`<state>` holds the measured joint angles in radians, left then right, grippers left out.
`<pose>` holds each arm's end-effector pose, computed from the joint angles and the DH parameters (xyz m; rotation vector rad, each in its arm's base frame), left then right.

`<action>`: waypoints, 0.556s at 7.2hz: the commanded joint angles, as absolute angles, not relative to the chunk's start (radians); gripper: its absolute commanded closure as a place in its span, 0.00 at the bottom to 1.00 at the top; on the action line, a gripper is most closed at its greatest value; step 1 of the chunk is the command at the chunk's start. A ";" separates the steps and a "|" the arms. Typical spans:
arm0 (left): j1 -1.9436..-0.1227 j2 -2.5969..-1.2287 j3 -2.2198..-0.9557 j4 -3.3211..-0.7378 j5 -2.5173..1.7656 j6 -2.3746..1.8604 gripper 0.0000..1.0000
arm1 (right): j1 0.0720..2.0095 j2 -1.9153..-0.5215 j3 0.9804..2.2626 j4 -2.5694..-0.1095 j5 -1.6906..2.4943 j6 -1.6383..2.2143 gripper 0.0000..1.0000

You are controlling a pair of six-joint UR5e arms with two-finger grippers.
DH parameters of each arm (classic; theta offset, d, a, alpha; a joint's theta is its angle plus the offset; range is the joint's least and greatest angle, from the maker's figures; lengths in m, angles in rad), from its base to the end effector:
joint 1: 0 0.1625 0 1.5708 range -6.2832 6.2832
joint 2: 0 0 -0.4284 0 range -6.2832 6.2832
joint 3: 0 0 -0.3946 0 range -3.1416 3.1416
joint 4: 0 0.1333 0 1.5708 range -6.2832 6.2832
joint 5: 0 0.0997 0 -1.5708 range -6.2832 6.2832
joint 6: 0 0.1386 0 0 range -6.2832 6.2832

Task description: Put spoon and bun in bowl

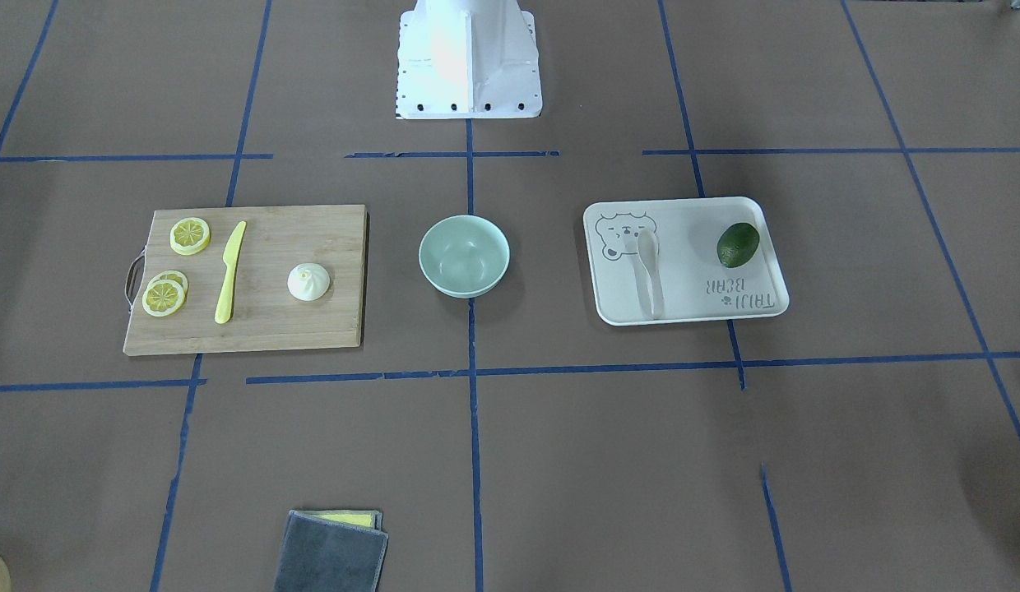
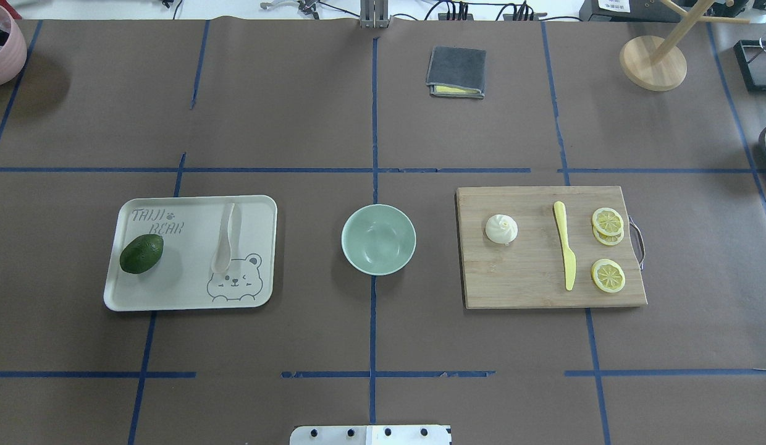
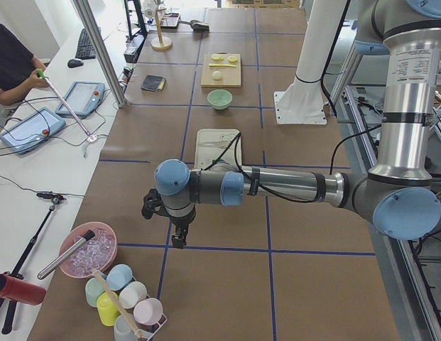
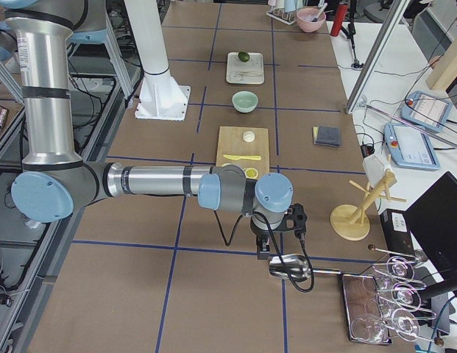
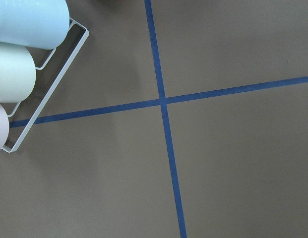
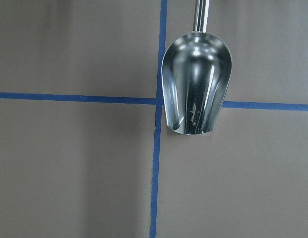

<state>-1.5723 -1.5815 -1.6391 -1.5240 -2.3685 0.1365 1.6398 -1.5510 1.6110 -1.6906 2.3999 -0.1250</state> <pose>-0.0349 -0.5007 0.6533 0.0855 0.7943 0.1406 0.0653 -0.4930 0.6666 0.0242 -0.8304 -0.0280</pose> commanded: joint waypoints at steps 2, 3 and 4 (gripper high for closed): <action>-1.572 -1.589 -1.643 -1.531 -2.372 0.133 0.00 | 1.638 -1.545 1.614 -1.690 2.401 -0.124 0.00; -1.571 -1.618 -1.655 -1.532 -2.372 0.129 0.00 | 1.638 -1.543 1.614 -1.690 2.401 -0.123 0.00; -1.548 -1.644 -1.682 -1.532 -2.372 0.127 0.00 | 1.638 -1.540 1.623 -1.690 2.401 -0.114 0.00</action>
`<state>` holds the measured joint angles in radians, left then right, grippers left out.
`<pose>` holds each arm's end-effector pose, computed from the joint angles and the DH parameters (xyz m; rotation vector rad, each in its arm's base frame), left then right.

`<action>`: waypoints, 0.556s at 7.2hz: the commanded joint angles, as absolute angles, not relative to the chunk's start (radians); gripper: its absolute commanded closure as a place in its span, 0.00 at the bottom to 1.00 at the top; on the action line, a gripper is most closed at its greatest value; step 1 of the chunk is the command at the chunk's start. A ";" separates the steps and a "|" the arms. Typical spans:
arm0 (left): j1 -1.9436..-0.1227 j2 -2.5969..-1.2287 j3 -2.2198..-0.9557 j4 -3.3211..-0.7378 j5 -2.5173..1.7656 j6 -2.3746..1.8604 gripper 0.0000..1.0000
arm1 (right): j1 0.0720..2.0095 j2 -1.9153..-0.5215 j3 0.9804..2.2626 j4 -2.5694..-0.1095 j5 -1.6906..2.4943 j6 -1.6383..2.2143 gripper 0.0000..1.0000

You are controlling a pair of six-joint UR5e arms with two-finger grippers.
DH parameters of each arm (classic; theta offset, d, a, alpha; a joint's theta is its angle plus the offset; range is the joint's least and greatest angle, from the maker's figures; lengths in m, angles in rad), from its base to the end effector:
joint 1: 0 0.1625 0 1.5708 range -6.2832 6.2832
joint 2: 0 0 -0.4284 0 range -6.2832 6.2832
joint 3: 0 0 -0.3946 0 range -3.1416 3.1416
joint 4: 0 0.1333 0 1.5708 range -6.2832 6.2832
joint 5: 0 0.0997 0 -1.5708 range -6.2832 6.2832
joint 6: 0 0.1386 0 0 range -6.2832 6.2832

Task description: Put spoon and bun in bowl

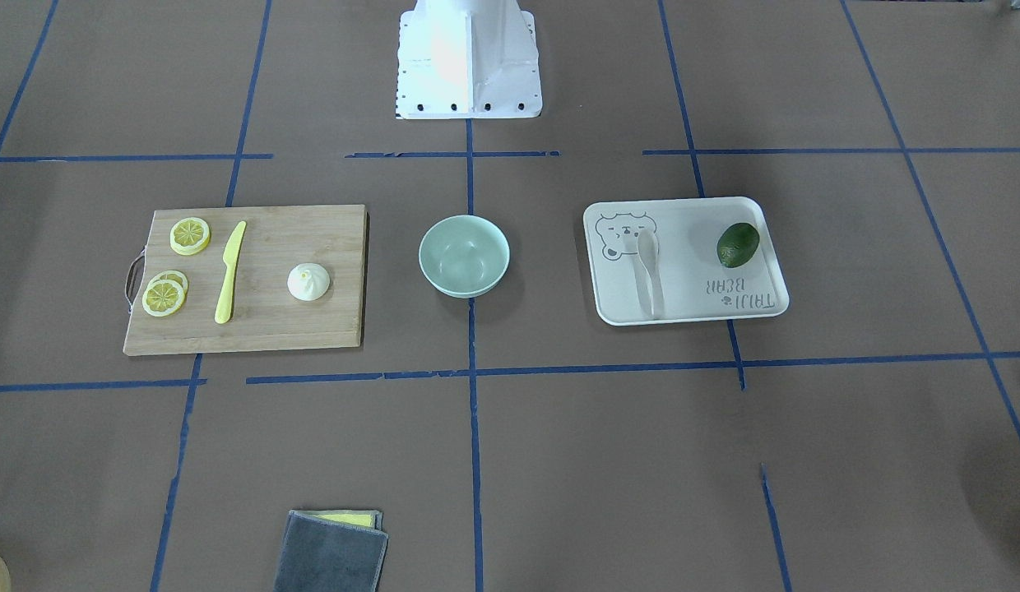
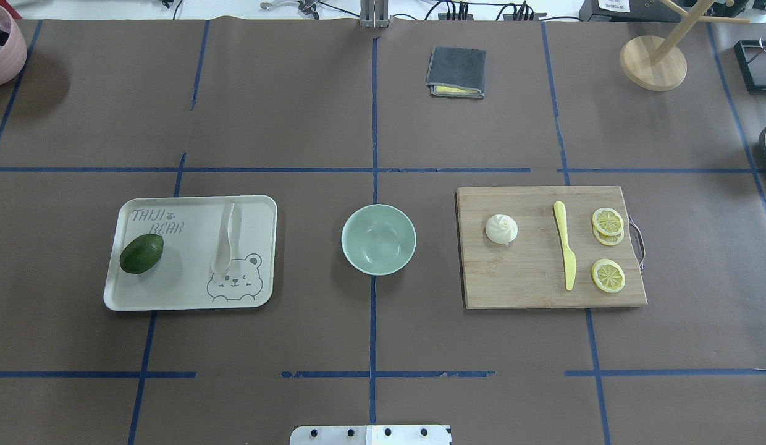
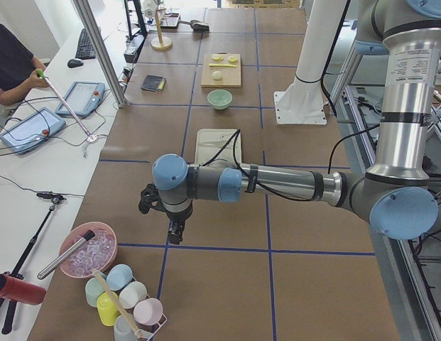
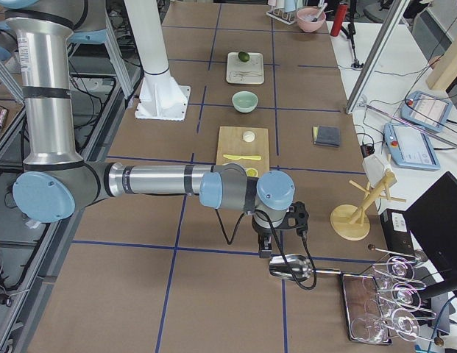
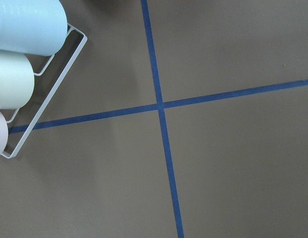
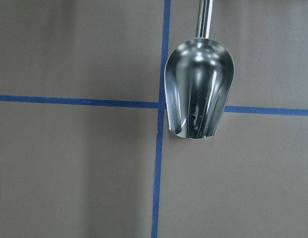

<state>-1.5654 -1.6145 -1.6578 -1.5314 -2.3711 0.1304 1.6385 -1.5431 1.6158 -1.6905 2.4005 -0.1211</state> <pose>-0.0311 -0.5182 0.6261 0.1363 0.7937 0.1649 0.0648 -0.4974 0.6602 0.0341 -0.8300 -0.0308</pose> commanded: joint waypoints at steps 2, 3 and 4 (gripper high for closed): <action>-1.484 -1.684 -1.812 -1.543 -2.370 0.031 0.00 | 1.638 -1.514 1.660 -1.690 2.401 -0.055 0.00; -1.418 -1.731 -1.844 -1.543 -2.361 -0.082 0.00 | 1.629 -1.500 1.673 -1.689 2.401 -0.055 0.00; -1.361 -1.764 -1.862 -1.546 -2.356 -0.168 0.00 | 1.628 -1.470 1.675 -1.690 2.401 -0.054 0.00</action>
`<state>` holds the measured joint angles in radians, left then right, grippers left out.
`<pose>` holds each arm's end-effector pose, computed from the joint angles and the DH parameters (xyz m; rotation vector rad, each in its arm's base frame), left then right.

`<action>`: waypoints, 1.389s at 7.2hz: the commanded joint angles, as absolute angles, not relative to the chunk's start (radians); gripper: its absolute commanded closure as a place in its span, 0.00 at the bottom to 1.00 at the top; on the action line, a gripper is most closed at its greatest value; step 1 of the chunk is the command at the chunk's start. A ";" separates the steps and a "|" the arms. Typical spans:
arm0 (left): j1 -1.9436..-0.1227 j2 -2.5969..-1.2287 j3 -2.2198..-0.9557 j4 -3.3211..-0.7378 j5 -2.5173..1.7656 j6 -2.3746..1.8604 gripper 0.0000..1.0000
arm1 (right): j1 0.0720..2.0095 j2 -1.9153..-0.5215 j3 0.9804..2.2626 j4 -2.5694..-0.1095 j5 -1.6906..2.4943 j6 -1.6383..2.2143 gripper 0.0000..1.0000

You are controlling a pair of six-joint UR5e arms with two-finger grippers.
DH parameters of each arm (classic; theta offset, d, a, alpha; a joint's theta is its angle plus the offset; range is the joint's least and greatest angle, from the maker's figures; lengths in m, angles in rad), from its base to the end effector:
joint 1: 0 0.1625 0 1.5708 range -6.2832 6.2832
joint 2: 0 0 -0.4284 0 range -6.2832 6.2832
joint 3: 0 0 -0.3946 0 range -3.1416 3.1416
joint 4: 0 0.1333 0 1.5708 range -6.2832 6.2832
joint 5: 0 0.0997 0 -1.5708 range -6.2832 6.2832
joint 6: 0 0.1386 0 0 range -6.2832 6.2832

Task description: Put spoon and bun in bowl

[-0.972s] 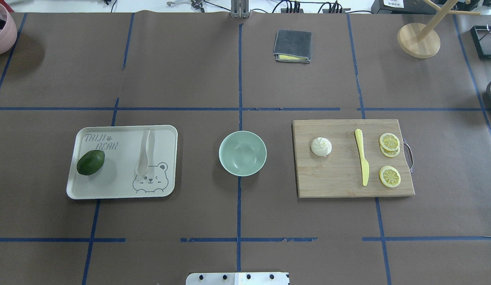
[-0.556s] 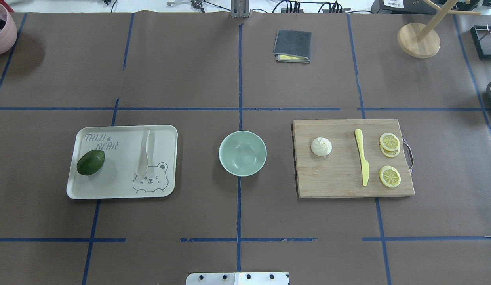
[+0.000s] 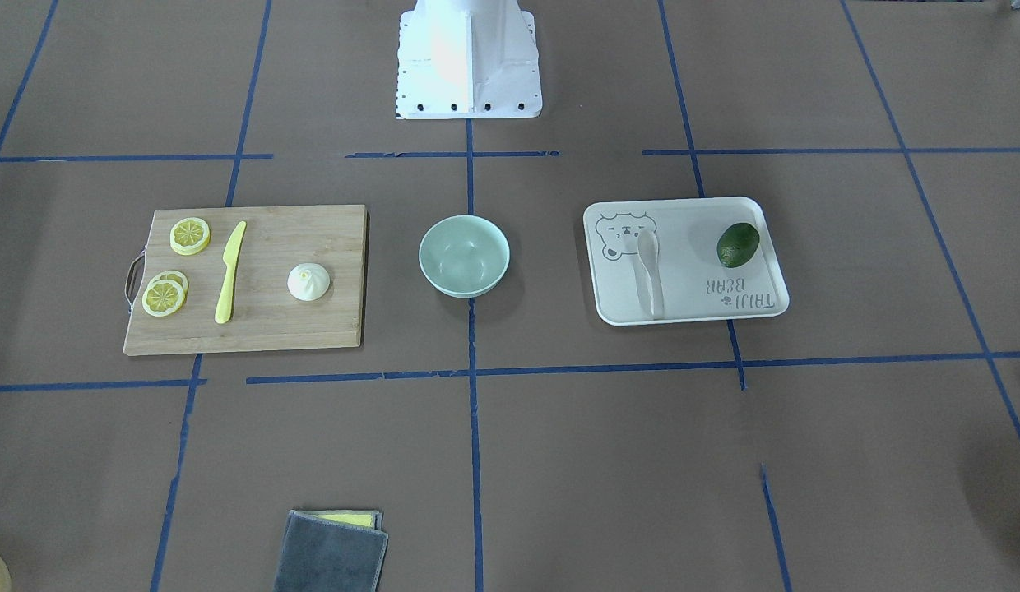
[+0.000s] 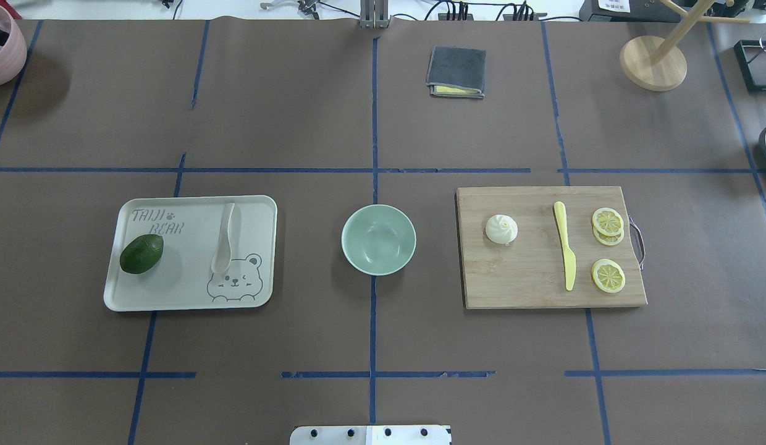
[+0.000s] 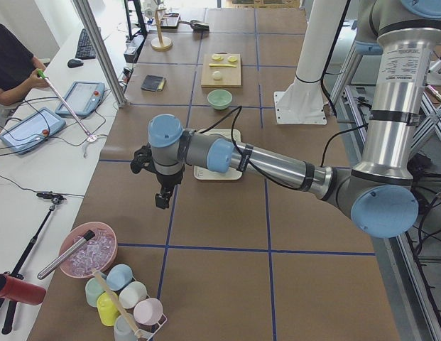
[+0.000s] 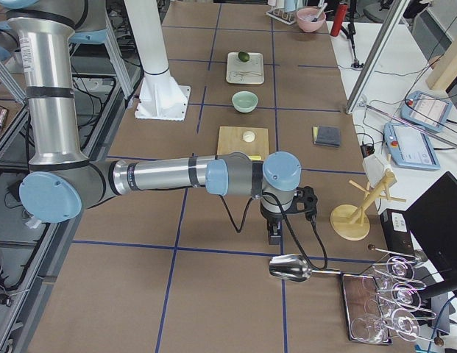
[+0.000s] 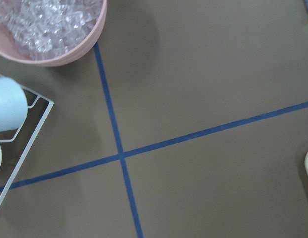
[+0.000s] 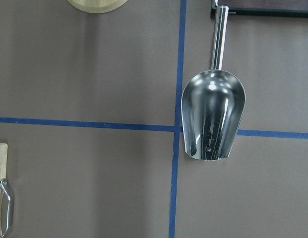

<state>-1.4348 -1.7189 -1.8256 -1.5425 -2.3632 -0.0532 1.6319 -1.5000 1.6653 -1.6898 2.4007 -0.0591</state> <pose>0.0409 -0.5542 0.4856 0.2795 0.8140 0.2260 0.0629 -0.5206 0.6137 0.0934 -0.8256 -0.0173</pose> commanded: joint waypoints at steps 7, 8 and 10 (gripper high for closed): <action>-0.822 -1.834 -1.858 -1.887 -2.007 -1.008 0.03 | 1.580 -1.473 1.735 -1.686 2.445 0.139 0.00; -0.766 -1.865 -1.823 -1.890 -1.949 -1.053 0.04 | 1.553 -1.473 1.753 -1.684 2.445 0.181 0.00; -0.692 -1.881 -1.735 -2.000 -1.896 -1.127 0.09 | 1.517 -1.471 1.787 -1.684 2.445 0.231 0.00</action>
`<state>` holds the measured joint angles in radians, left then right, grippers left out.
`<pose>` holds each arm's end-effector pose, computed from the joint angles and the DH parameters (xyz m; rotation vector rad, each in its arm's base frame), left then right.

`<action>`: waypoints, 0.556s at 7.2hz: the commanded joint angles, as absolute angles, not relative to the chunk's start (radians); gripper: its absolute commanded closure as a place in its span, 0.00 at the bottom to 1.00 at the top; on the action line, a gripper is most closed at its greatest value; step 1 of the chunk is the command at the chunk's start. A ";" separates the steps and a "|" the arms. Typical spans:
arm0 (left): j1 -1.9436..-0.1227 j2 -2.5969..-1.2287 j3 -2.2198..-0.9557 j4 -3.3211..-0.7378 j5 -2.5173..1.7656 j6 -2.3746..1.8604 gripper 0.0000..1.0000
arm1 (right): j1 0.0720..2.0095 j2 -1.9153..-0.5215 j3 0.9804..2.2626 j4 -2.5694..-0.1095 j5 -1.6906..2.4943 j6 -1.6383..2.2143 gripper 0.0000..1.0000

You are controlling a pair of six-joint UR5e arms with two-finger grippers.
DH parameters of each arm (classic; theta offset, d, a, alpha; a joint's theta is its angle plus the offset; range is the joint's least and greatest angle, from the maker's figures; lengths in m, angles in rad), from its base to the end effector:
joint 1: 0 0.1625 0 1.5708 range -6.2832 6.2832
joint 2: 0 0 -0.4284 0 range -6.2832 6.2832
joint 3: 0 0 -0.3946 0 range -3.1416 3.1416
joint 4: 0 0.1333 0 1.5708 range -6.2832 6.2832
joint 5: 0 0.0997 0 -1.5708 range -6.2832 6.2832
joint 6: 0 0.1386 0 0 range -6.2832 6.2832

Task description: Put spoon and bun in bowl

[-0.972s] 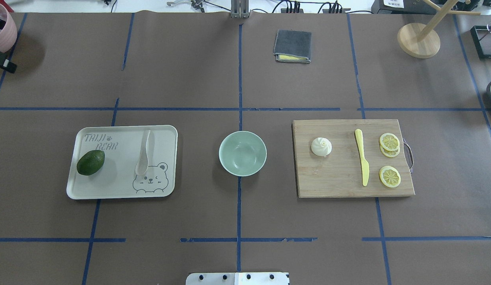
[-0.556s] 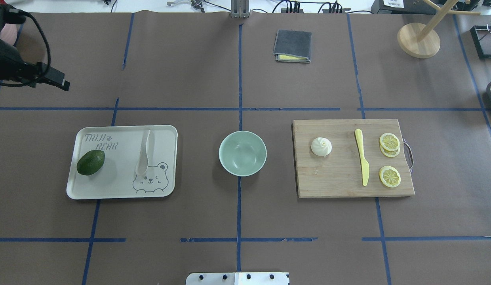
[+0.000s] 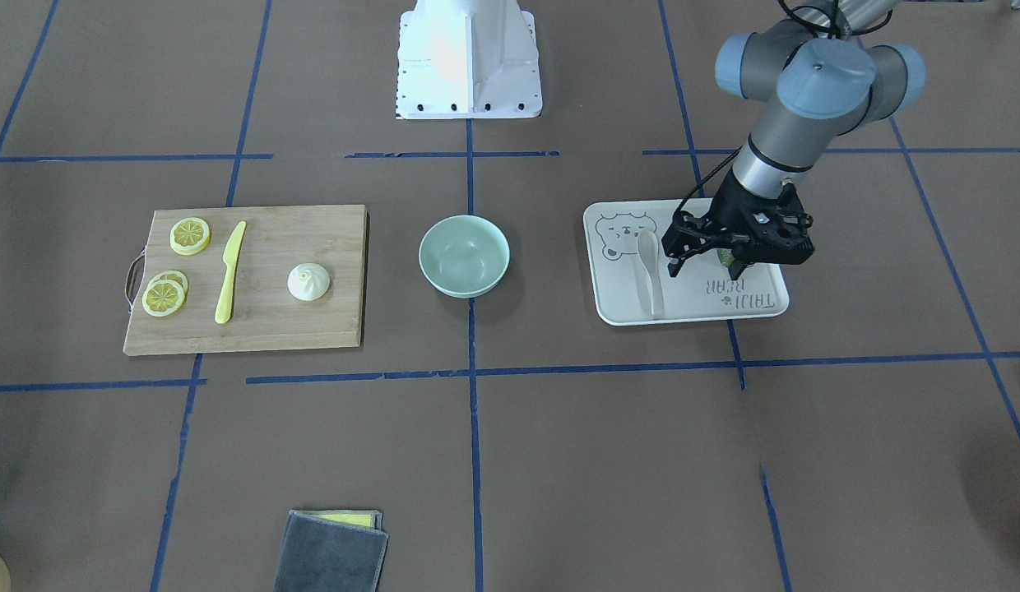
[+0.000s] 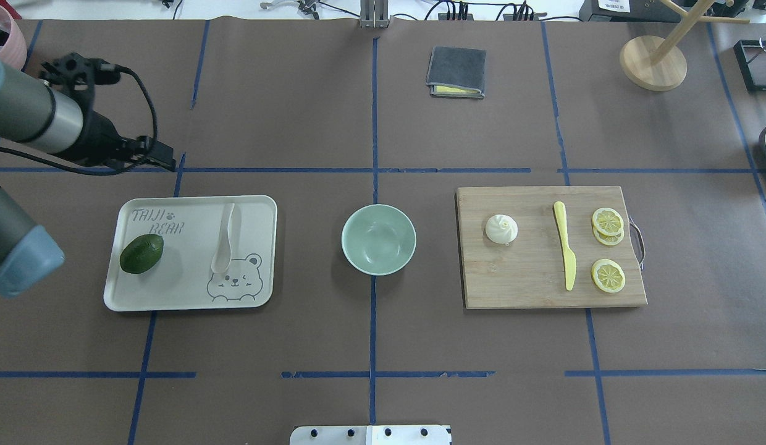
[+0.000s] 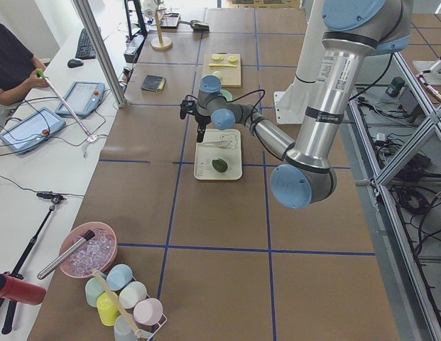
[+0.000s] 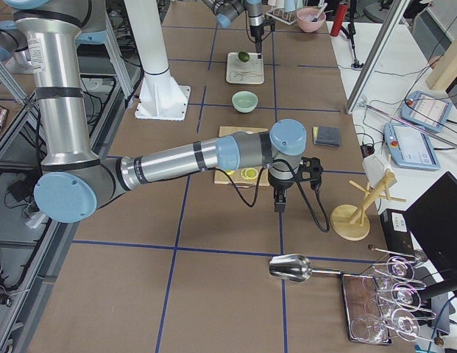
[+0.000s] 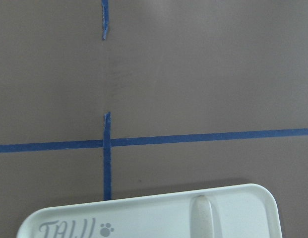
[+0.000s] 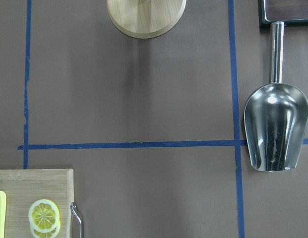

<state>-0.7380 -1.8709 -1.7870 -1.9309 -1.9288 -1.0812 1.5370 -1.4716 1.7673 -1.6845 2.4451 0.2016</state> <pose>0.4116 -0.4888 0.3834 0.2255 0.9005 -0.0735 0.0089 -0.5347 0.5432 0.0667 -0.8858 0.0771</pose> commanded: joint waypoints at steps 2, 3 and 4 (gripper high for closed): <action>-0.634 -1.882 -1.689 -2.048 -1.855 -1.153 0.14 | 1.506 -1.468 1.798 -1.686 2.445 0.241 0.00; -0.618 -1.890 -1.677 -2.049 -1.839 -1.157 0.17 | 1.502 -1.467 1.805 -1.686 2.445 0.259 0.00; -0.615 -1.891 -1.666 -2.049 -1.839 -1.155 0.19 | 1.482 -1.466 1.825 -1.686 2.445 0.300 0.00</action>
